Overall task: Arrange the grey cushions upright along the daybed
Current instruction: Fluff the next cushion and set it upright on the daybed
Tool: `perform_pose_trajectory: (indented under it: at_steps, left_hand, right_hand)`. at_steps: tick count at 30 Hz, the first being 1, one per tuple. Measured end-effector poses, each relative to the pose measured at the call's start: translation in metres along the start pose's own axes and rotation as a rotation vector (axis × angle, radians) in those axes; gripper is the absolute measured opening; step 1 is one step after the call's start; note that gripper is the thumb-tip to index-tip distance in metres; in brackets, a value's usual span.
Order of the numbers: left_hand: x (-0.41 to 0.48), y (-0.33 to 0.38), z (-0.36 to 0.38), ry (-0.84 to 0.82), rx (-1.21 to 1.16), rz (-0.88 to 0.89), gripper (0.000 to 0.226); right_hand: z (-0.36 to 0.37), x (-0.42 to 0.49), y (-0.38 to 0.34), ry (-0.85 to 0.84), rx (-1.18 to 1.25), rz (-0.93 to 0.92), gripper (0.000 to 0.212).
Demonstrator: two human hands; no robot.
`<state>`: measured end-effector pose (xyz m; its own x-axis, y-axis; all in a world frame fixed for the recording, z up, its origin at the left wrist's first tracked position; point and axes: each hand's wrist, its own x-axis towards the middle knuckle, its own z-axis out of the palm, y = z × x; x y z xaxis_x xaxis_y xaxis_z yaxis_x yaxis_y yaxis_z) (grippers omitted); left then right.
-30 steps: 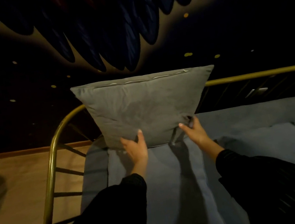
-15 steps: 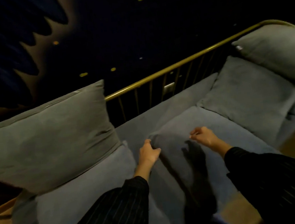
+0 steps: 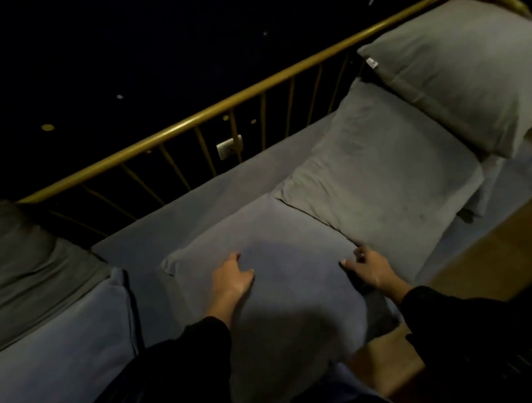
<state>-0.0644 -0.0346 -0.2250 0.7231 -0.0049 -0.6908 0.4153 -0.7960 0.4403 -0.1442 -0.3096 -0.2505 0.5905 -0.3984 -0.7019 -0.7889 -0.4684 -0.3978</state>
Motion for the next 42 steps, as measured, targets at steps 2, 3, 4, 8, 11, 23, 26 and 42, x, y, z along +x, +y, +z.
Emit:
perform_pose_trajectory:
  at_steps: [2,3,4,8,11,23,26,42]
  left_hand:
    - [0.009,0.007,0.005,0.037,0.045,-0.032,0.063]
    - [0.013,0.006,0.007,0.061,0.051,-0.055,0.063]
    - [0.016,0.004,0.009,0.084,0.046,-0.077,0.064]
    - [0.016,-0.02,0.021,0.177,-0.054,-0.152,0.072]
    - [0.023,-0.044,0.023,0.242,-0.158,-0.235,0.083]
    - [0.038,-0.085,0.016,0.283,-1.04,-0.577,0.099]
    - [0.028,-0.075,0.015,0.299,-1.067,-0.558,0.081]
    - [-0.063,-0.109,-0.027,0.464,-1.077,-0.367,0.114]
  right_hand:
    - [0.001,0.009,0.012,-0.042,-0.045,-0.004,0.069]
    - [0.002,0.012,0.015,-0.056,-0.066,-0.008,0.072]
    - [0.004,0.015,0.018,-0.057,-0.08,-0.016,0.075]
    - [0.009,0.034,0.018,-0.064,-0.005,-0.004,0.079]
    - [0.012,0.053,0.011,-0.07,0.12,0.008,0.088]
    - [0.031,0.068,-0.003,-0.062,0.323,-0.054,0.1]
    - [0.034,0.064,-0.004,-0.049,0.257,0.019,0.119]
    - [0.029,-0.011,-0.03,-0.102,0.624,-0.03,0.104]
